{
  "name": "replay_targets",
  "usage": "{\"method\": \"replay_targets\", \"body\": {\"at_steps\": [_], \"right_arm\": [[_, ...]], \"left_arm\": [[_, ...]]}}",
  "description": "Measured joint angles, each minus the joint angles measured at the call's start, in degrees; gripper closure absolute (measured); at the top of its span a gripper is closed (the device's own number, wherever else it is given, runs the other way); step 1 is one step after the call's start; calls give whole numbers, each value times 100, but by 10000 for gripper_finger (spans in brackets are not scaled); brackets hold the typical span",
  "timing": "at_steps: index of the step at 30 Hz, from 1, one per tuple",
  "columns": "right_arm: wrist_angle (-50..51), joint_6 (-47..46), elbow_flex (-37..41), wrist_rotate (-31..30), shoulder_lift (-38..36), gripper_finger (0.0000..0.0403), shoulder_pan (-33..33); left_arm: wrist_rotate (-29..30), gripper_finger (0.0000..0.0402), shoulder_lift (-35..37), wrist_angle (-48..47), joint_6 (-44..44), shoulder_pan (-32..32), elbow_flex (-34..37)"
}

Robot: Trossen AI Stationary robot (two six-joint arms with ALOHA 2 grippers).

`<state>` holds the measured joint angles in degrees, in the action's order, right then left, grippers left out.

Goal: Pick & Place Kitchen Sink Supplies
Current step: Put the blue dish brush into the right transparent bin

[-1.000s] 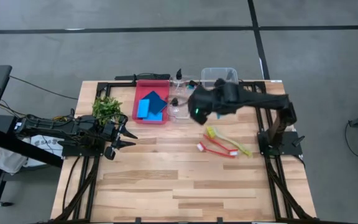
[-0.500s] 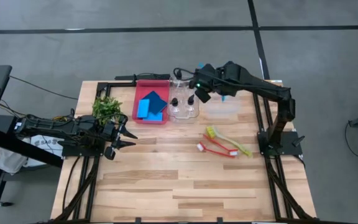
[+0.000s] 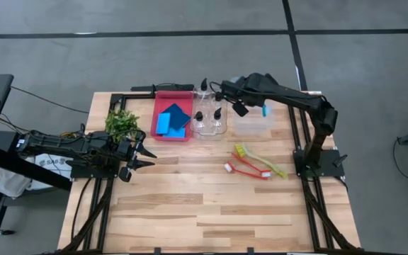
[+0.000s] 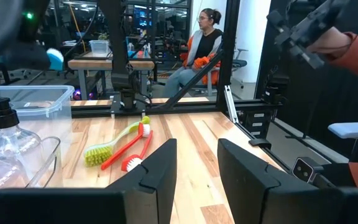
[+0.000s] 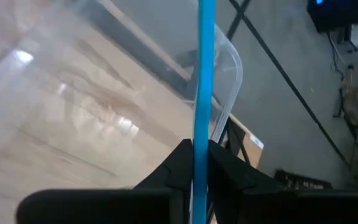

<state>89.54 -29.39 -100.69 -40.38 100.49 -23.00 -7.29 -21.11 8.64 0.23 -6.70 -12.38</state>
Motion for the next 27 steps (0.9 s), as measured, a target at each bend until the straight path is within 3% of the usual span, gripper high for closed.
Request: {"method": "replay_targets", "body": {"at_steps": [8,16,27], "right_arm": [[-346,-265,171,2,2,392,-173],[-544,-319,169,4,9,341,-195],[-537,-319,169,4,9,334,-131]], "left_arm": [[0,284,-1,0,133,-1,0],[0,284,-1,0,131,-1,0],[0,284,-1,0,129,-2,0]]}}
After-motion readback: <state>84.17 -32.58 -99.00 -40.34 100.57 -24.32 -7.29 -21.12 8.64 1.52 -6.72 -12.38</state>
